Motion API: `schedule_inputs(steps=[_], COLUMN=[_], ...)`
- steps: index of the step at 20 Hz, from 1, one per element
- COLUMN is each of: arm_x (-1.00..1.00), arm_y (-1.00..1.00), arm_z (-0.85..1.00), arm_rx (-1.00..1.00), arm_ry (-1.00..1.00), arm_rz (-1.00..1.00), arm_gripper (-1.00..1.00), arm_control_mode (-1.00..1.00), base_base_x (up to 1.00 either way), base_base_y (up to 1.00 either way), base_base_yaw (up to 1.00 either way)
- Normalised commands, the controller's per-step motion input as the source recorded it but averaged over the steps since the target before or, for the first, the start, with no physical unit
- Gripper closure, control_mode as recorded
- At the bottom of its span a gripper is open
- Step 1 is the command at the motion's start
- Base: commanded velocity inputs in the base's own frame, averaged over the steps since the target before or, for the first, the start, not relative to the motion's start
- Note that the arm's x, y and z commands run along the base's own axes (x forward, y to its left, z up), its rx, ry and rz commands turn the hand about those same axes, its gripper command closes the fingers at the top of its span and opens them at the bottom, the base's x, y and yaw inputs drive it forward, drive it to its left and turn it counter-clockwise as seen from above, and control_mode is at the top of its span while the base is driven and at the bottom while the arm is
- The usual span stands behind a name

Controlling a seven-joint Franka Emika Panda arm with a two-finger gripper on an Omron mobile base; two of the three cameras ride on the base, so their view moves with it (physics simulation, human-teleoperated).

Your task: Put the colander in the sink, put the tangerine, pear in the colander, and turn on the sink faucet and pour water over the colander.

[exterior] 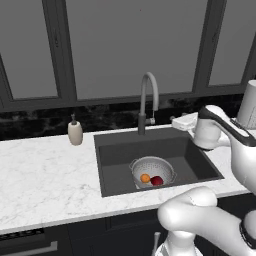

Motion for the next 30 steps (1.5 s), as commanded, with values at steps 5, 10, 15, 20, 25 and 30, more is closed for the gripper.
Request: schedule_inputs(steps=[5, 10, 15, 20, 25, 30], arm_x=[0.5, 0.5, 0.5, 0.43, 0.39, 0.35], arm_y=[0.0, 0.0, 0.0, -0.05, -0.01, 0.0], arm_z=[-0.21, -0.2, -0.16, -0.06, 0.0, 0.0], arm_rx=[0.0, 0.0, 0.0, 0.0, 0.0, 0.0], arm_ry=[-0.01, 0.0, 0.0, 0.0, 0.0, 0.0], arm_rz=[0.08, 0.04, 0.02, 0.02, 0.0, 0.0], arm_gripper=[-1.0, -1.0, -1.0, -1.0, -1.0, -1.0], arm_control_mode=[-1.0, -1.0, -1.0, -1.0, -1.0, -1.0], base_base_x=[0.0, 0.0, 0.0, 0.0, 0.0, 0.0], base_base_y=[0.0, 0.0, 0.0, 0.0, 0.0, 0.0], base_base_yaw=[0.0, 0.0, 0.0, 0.0, 0.0, 0.0])
